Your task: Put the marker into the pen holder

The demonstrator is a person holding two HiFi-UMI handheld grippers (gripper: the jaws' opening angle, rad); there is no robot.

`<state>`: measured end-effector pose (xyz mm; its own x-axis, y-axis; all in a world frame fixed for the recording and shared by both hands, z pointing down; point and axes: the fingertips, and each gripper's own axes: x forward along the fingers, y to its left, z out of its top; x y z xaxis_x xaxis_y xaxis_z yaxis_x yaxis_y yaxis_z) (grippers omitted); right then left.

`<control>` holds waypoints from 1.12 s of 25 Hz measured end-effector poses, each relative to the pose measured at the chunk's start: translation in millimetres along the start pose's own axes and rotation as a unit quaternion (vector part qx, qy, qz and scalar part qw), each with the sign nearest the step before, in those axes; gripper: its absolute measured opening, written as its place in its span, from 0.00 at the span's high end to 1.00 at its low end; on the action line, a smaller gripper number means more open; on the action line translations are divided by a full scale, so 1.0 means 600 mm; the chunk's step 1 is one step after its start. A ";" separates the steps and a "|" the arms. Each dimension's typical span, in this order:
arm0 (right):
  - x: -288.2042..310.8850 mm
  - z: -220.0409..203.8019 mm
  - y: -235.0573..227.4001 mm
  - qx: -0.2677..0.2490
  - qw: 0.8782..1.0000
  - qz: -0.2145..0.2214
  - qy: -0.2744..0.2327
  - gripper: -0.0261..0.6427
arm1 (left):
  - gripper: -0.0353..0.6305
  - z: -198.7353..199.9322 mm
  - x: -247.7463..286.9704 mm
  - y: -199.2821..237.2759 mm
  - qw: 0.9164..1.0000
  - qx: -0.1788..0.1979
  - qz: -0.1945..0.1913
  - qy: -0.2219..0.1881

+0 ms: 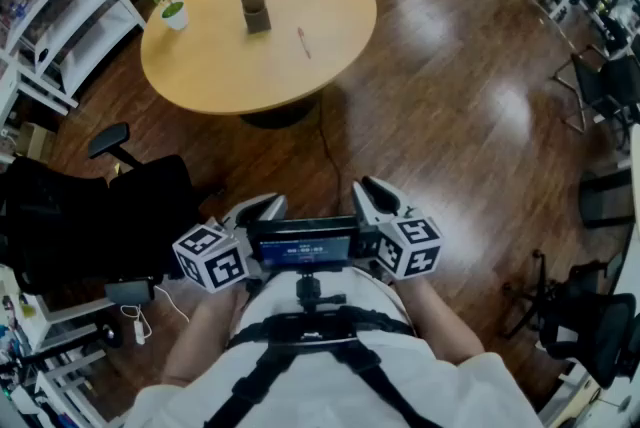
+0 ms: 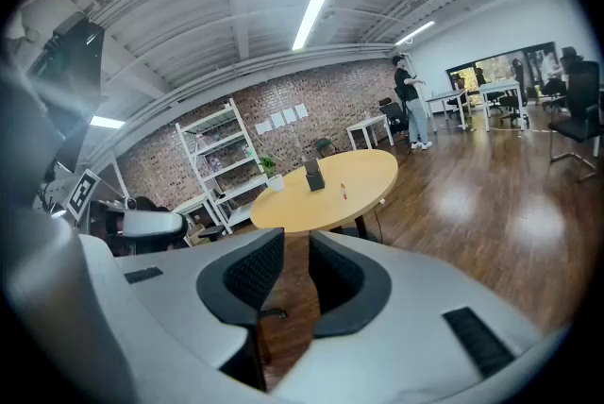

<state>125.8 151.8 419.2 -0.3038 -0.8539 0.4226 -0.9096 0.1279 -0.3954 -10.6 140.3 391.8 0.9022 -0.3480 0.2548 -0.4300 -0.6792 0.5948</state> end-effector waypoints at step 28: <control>-0.001 0.034 -0.065 -0.017 0.999 0.046 0.016 0.83 | 0.96 0.011 0.068 -0.028 0.999 0.000 0.043 -0.020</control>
<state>167.1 136.8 417.6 -0.3950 -0.8213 0.4117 -0.8865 0.2231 -0.4054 33.4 133.4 387.1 0.8598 -0.4311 0.2736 -0.5057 -0.6455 0.5723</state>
